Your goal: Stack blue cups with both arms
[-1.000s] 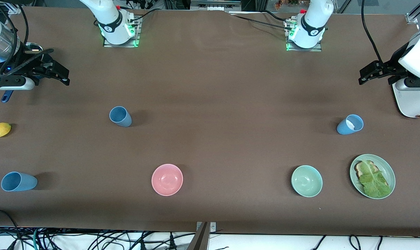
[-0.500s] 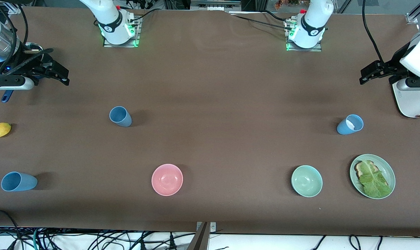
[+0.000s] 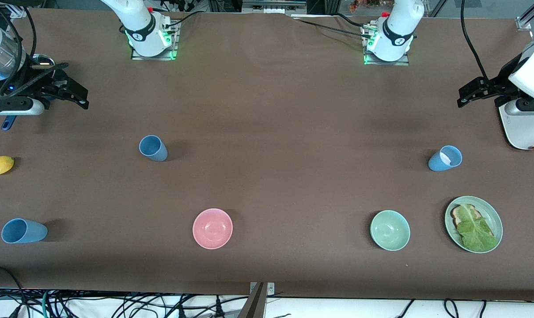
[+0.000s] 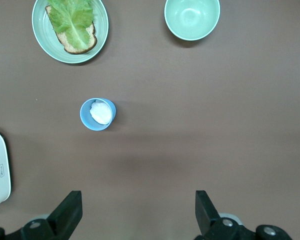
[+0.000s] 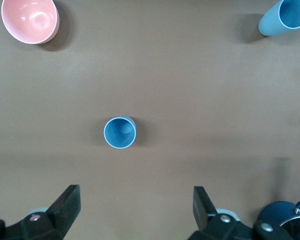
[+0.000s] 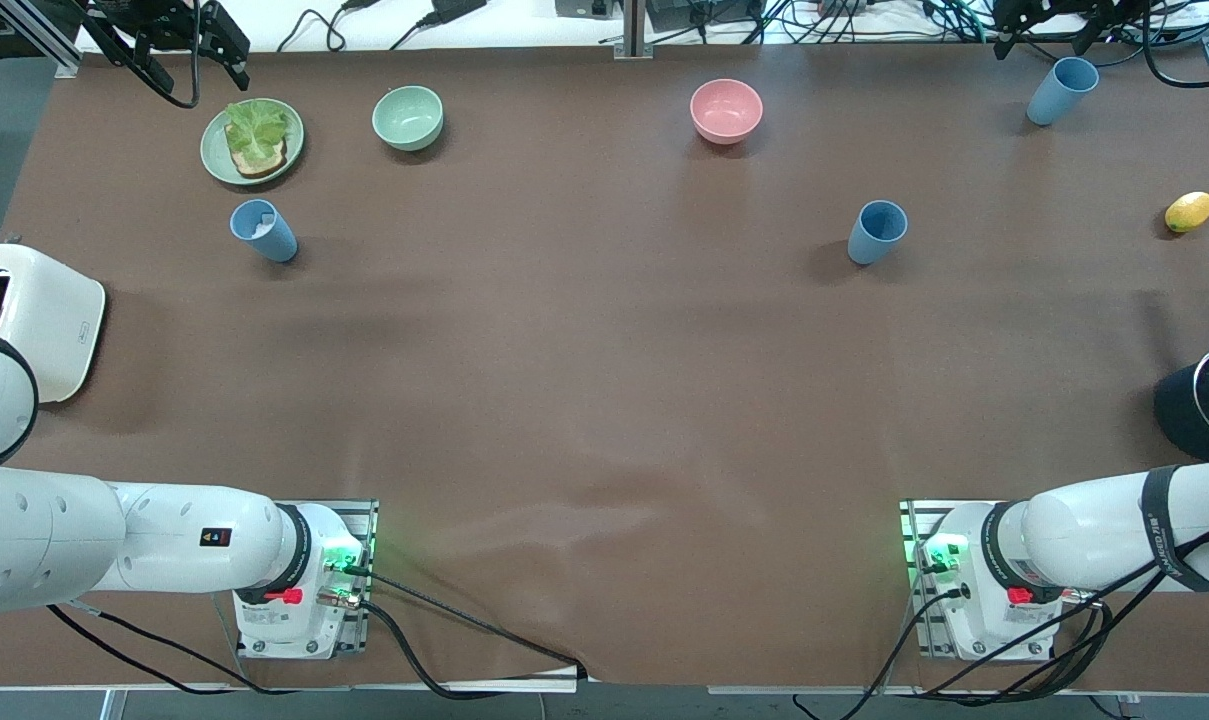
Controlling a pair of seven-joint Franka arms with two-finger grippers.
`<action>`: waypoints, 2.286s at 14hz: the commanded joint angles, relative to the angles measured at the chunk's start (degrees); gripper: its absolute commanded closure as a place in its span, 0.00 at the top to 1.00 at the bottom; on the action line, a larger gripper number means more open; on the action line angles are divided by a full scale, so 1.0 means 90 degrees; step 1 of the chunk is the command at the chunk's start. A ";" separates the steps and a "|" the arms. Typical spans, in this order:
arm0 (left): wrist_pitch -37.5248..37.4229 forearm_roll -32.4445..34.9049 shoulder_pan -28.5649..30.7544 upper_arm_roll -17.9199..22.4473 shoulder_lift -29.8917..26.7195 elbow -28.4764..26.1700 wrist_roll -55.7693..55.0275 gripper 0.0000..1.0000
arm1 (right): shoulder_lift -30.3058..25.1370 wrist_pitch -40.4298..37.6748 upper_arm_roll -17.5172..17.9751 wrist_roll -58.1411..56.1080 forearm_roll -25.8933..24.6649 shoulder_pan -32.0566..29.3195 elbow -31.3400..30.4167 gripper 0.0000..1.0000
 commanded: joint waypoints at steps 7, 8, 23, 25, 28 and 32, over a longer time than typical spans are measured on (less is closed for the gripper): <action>-0.0121 0.0106 0.0017 0.0018 0.0001 0.0092 0.0015 1.00 | 0.0096 -0.0184 0.0040 0.0032 -0.0110 -0.0005 0.0245 1.00; -0.0121 0.0106 0.0017 0.0018 0.0001 0.0092 0.0015 1.00 | 0.0096 -0.0184 0.0040 0.0031 -0.0110 -0.0005 0.0245 1.00; -0.0130 0.0106 0.0056 0.0028 0.0030 0.0092 -0.0014 1.00 | 0.0086 -0.0282 0.0059 0.0090 -0.0090 0.0004 0.0206 1.00; -0.0121 0.0106 0.0056 0.0028 0.0030 0.0092 0.0015 1.00 | 0.0076 -0.0292 0.0040 0.0070 -0.0080 -0.0005 0.0206 1.00; -0.0091 0.0145 0.0094 0.0038 0.0253 0.0344 0.0034 1.00 | 0.0105 -0.0262 0.0030 0.0061 -0.0080 -0.0005 0.0187 1.00; -0.0082 0.0174 0.0786 0.0038 0.0830 0.0512 0.0619 1.00 | 0.0164 -0.0243 0.0040 0.0051 -0.0080 0.0004 0.0167 1.00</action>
